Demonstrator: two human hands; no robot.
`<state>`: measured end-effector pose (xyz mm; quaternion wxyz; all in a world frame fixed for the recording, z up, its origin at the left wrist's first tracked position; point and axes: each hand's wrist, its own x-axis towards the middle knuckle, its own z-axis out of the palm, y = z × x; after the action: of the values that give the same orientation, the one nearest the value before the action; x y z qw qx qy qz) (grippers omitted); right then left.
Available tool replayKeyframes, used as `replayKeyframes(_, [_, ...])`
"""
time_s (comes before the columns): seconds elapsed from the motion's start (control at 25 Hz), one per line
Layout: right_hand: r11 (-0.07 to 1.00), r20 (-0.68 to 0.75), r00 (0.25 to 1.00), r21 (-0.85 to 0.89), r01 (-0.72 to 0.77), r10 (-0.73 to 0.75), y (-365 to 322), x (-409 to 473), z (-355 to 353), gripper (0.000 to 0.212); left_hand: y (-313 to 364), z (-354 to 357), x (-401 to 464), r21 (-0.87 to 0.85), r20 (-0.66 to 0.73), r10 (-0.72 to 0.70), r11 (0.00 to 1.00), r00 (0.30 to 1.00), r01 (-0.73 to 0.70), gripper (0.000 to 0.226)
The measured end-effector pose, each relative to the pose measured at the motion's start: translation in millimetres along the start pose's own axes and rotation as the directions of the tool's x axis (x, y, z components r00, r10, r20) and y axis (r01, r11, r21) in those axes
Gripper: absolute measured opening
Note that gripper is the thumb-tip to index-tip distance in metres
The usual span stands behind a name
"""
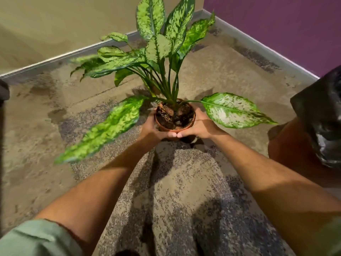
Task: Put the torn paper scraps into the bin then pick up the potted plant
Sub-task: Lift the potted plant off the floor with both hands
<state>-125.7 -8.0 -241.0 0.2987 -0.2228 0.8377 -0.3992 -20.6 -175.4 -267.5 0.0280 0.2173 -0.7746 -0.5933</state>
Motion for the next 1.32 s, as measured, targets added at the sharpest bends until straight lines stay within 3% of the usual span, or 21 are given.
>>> replayKeyframes(0.16, [0.998, -0.020, 0.999, 0.042, 0.035, -0.034, 3, -3, -1, 0.108, 2, -2, -9, 0.085, -0.054, 0.027, 0.996, 0.998, -0.023, 0.108])
replayKeyframes(0.28, [0.998, -0.045, 0.997, 0.015, 0.061, -0.061, -17, -17, -2, 0.108, 22, -12, -25, -0.016, -0.050, -0.041, 0.999, 0.998, 0.041, 0.094])
replayKeyframes(0.36, [0.998, -0.037, 0.997, -0.007, 0.063, -0.063, -35, -30, -4, 0.121, 41, -20, -37, -0.042, -0.067, -0.058, 0.998, 0.996, 0.055, 0.106])
replayKeyframes(0.48, [0.993, -0.026, 0.996, 0.077, 0.088, -0.086, -76, -61, -22, 0.108, 77, -38, -59, -0.076, -0.104, -0.077, 0.995, 0.992, 0.070, 0.110])
replayKeyframes(0.6, [0.985, -0.064, 0.989, 0.101, 0.139, -0.133, -124, -90, -56, 0.097, 143, -57, -83, 0.009, -0.076, -0.026, 1.000, 0.997, 0.027, 0.106])
replayKeyframes(0.8, [0.992, -0.079, 0.991, 0.056, 0.112, -0.107, -230, -145, -122, 0.112, 267, -92, -117, 0.066, -0.114, 0.010, 0.998, 0.993, -0.002, 0.095])
replayKeyframes(0.96, [0.986, -0.098, 0.988, 0.106, 0.130, -0.120, -331, -203, -188, 0.094, 384, -124, -154, 0.160, -0.118, 0.084, 0.985, 0.990, -0.064, 0.104])
replayKeyframes(1.16, [0.989, -0.206, 0.967, -0.051, 0.142, -0.150, -475, -274, -276, 0.093, 549, -176, -201, 0.213, -0.089, 0.201, 0.961, 0.976, -0.178, 0.097])
replayKeyframes(1.24, [0.983, -0.256, 0.950, -0.062, 0.171, -0.181, -528, -299, -307, 0.089, 617, -200, -217, 0.237, -0.074, 0.228, 0.950, 0.971, -0.204, 0.094])
replayKeyframes(1.32, [0.985, -0.270, 0.948, -0.020, 0.172, -0.171, -574, -322, -335, 0.099, 680, -222, -228, 0.262, -0.066, 0.235, 0.942, 0.970, -0.210, 0.093])
